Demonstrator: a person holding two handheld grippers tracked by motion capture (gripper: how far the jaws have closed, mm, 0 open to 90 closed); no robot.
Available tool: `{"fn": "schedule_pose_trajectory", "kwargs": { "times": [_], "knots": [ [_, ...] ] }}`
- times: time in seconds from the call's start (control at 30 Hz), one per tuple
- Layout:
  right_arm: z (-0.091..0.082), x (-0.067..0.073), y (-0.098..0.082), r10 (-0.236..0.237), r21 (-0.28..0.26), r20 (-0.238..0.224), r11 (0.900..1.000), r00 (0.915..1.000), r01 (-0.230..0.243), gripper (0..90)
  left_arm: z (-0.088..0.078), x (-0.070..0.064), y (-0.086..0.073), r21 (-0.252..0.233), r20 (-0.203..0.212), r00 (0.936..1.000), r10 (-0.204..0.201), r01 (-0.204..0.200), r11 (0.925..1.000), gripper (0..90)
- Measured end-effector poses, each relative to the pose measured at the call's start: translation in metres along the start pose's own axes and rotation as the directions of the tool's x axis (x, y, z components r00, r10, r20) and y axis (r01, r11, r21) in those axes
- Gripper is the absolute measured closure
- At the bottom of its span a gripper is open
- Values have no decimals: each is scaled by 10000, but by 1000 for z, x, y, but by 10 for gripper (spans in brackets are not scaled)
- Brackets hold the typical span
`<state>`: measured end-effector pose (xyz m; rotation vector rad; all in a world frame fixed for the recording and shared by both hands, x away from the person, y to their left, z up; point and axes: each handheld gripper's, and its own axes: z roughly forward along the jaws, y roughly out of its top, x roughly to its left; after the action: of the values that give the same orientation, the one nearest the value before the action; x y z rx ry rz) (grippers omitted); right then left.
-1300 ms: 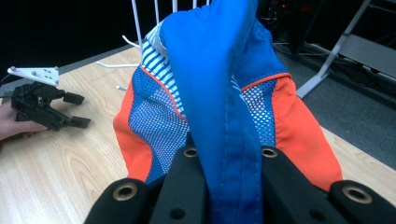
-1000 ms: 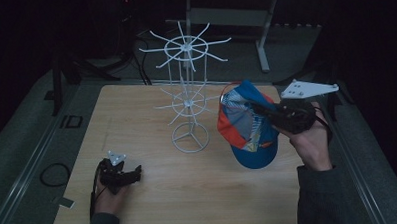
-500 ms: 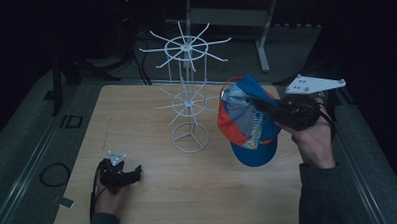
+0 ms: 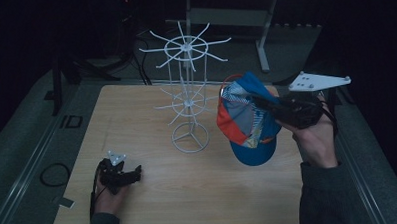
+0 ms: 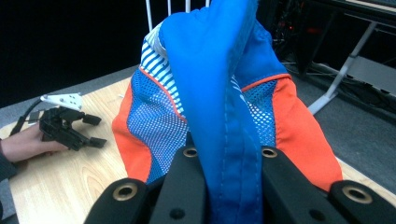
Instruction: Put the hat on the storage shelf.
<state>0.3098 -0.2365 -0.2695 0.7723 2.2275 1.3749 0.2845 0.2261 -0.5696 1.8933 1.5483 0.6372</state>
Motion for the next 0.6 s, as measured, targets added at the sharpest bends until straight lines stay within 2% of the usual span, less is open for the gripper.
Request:
{"fn": "schedule_pose_trajectory", "kwargs": {
  "times": [0.5, 0.6],
  "knots": [
    [-4, 2, 5, 11, -269, -136, 9996, 9999, -15, 881, 0, 0, 0, 1, -1, 10000, 2, -2, 10000, 147],
    [-6, 1, 6, 110, -480, -179, 9988, 9998, -118, 880, 0, 0, 0, 3, 0, 10000, 2, -2, 10000, 146]
  ]
}}
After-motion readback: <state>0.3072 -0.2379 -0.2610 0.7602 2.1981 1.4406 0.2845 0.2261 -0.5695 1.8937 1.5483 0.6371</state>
